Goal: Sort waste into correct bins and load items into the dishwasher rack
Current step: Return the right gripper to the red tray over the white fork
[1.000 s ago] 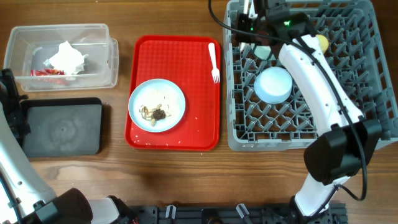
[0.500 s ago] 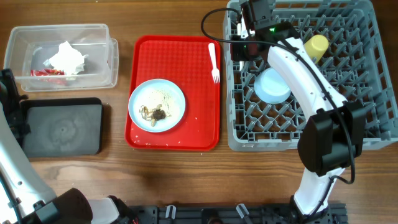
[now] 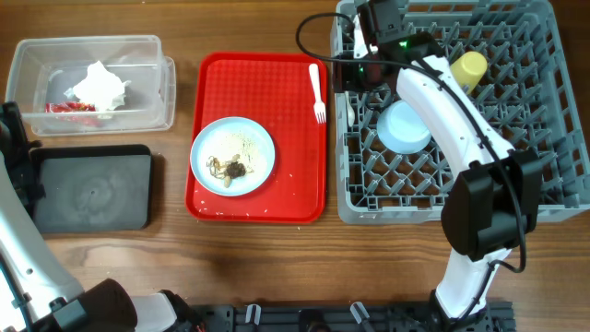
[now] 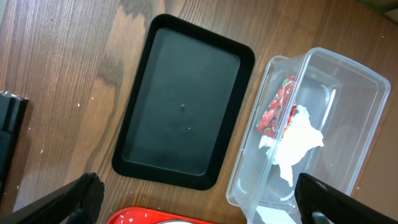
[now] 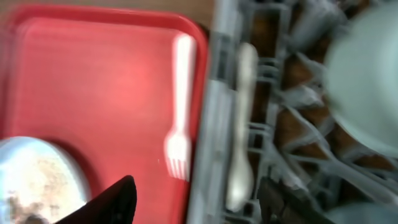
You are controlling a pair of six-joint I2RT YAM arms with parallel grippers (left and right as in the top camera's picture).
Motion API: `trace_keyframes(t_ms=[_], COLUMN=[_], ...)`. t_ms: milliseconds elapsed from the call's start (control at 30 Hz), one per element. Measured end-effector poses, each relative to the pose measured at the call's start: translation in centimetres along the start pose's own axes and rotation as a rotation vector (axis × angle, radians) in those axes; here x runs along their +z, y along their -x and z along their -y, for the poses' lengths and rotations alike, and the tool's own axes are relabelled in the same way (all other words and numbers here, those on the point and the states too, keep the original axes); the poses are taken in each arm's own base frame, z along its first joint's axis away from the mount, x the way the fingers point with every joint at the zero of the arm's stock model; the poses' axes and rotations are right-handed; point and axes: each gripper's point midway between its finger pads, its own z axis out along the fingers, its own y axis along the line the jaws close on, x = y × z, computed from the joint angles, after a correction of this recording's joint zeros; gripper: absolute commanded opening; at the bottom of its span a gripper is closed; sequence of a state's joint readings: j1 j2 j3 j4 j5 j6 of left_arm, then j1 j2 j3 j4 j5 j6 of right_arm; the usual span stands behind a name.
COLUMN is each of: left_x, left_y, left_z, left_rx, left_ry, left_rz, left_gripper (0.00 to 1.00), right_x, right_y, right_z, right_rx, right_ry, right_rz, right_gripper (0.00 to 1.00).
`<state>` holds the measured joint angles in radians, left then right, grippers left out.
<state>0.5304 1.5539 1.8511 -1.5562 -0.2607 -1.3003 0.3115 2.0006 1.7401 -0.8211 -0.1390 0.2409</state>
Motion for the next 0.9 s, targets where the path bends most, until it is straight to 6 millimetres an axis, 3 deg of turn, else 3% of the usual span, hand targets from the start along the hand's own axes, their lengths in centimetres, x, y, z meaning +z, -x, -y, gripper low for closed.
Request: trace_keyframes(t_ms=[267,433,533,667,800,900], left_x=[0.0,0.0,0.0,0.0,0.0,0.0], left_y=[0.0,0.0,0.0,0.0,0.0,0.0], left_z=[0.0,0.0,0.0,0.0,0.0,0.0], left_rx=[0.000,0.000,0.000,0.000,0.000,0.000], left_ry=[0.000,0.000,0.000,0.000,0.000,0.000], left_rz=[0.000,0.000,0.000,0.000,0.000,0.000], left_gripper=[1.00,1.00,1.00,1.00,1.00,1.00], right_x=[-2.1,-2.0,-1.4,0.9,5.1,6.6], right_y=[4.4,4.0,3.5,2.7,1.8,1.4], right_z=[-6.6,-11.1,-12.5,-12.3,-9.4,-8.5], right_rx=[-0.067,-0.137,-0.169,-0.184,-0.169,-0.165], right_ry=[0.221,0.204,0.137,0.030,-0.101,-0.133], right_rz=[0.202,0.255,0.280,0.278,0.236,0.221], right_gripper=[0.67,0.71,0.72,0.75,0.75,0.74])
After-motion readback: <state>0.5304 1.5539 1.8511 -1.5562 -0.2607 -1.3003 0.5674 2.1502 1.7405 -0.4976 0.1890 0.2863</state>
